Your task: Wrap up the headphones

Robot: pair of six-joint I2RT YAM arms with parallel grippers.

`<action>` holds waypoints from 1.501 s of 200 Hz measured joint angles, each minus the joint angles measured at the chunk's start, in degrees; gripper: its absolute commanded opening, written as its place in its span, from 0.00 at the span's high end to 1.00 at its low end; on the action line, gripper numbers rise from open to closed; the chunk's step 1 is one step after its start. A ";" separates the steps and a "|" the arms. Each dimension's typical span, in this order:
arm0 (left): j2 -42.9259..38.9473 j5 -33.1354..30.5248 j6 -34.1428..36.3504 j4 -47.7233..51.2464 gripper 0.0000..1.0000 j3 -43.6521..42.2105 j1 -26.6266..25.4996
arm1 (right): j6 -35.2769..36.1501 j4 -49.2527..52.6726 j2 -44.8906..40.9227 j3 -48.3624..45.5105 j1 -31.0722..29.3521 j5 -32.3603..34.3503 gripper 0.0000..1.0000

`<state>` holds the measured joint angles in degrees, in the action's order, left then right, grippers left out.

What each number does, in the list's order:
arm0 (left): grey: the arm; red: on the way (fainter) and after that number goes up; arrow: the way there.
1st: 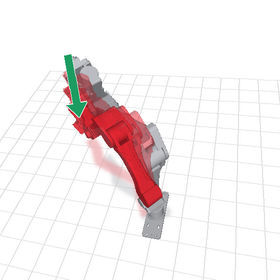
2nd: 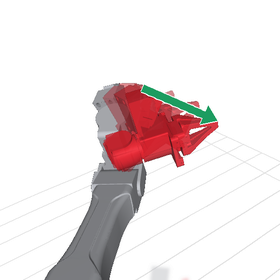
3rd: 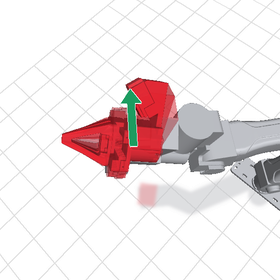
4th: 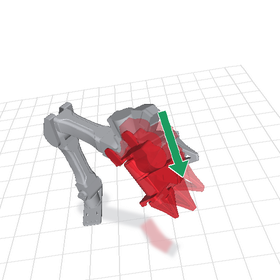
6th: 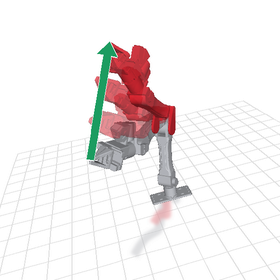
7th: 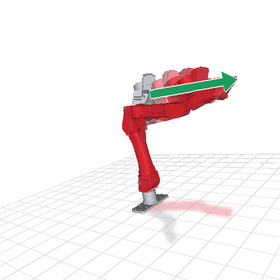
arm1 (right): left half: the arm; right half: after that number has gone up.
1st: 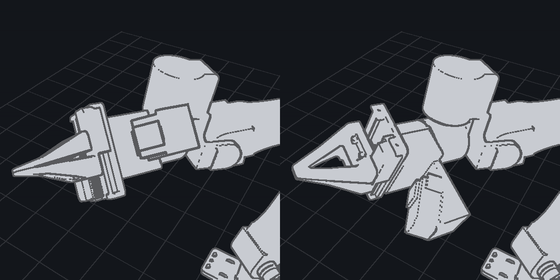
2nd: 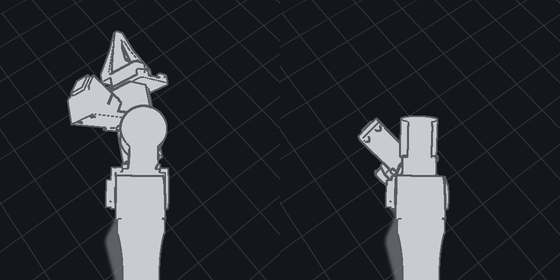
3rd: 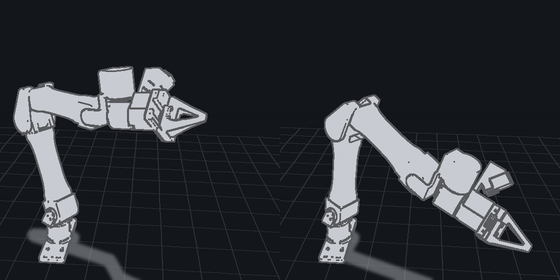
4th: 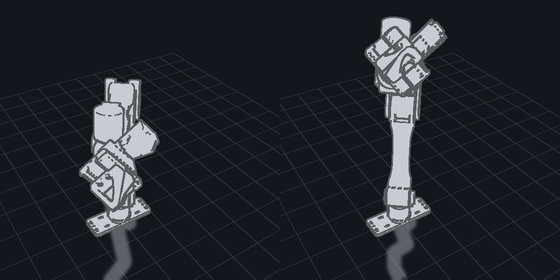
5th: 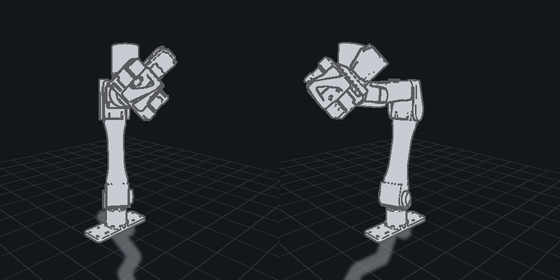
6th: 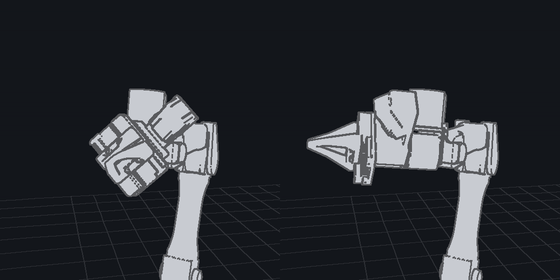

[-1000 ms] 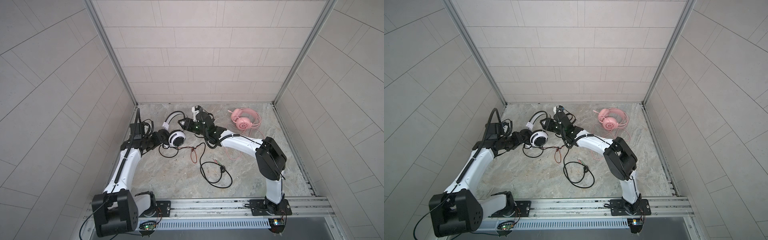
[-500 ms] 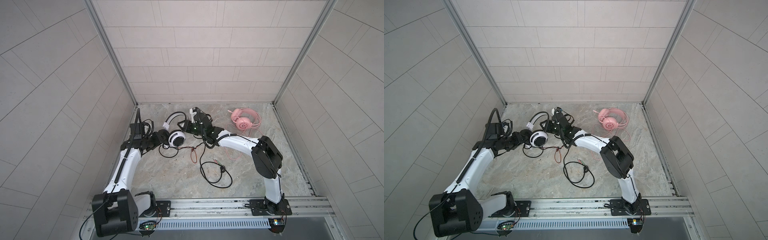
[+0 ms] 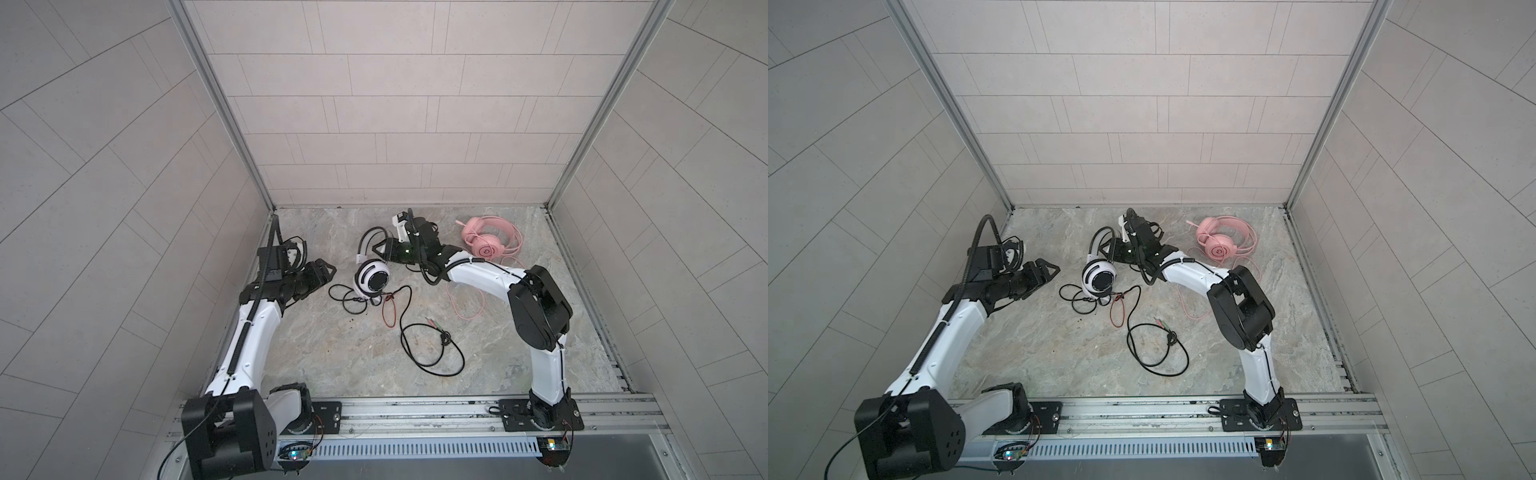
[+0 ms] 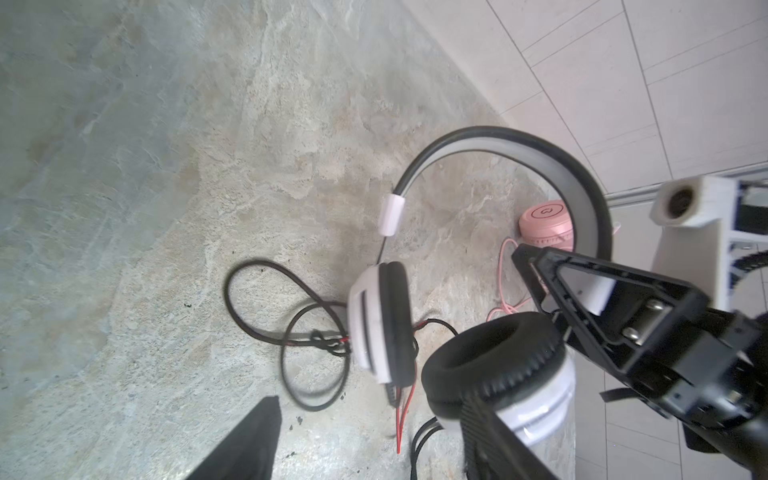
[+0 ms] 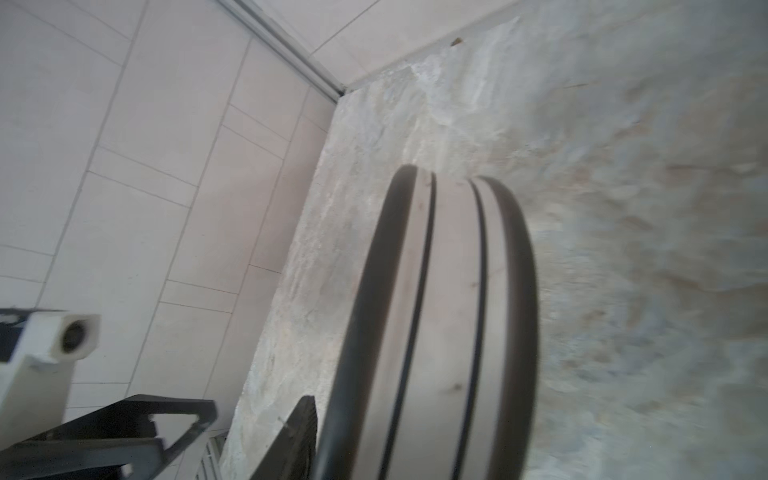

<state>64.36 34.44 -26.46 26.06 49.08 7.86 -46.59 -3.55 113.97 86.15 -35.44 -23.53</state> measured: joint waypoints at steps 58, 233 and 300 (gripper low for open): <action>-1.20 0.33 0.50 -0.83 0.25 0.00 0.00 | 14.03 19.19 -2.25 5.92 5.53 -10.12 0.67; 1.60 -4.17 13.18 -3.10 0.37 7.52 -24.28 | 47.76 60.76 -7.50 17.11 2.84 -33.38 0.66; 4.04 -9.73 18.12 2.16 0.49 11.39 -29.42 | 50.71 61.77 -7.67 17.57 2.25 -37.73 0.67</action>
<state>68.40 24.71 -8.34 28.23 60.47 -21.56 4.12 58.22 106.30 103.72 -33.19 -61.25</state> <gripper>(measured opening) 0.532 0.397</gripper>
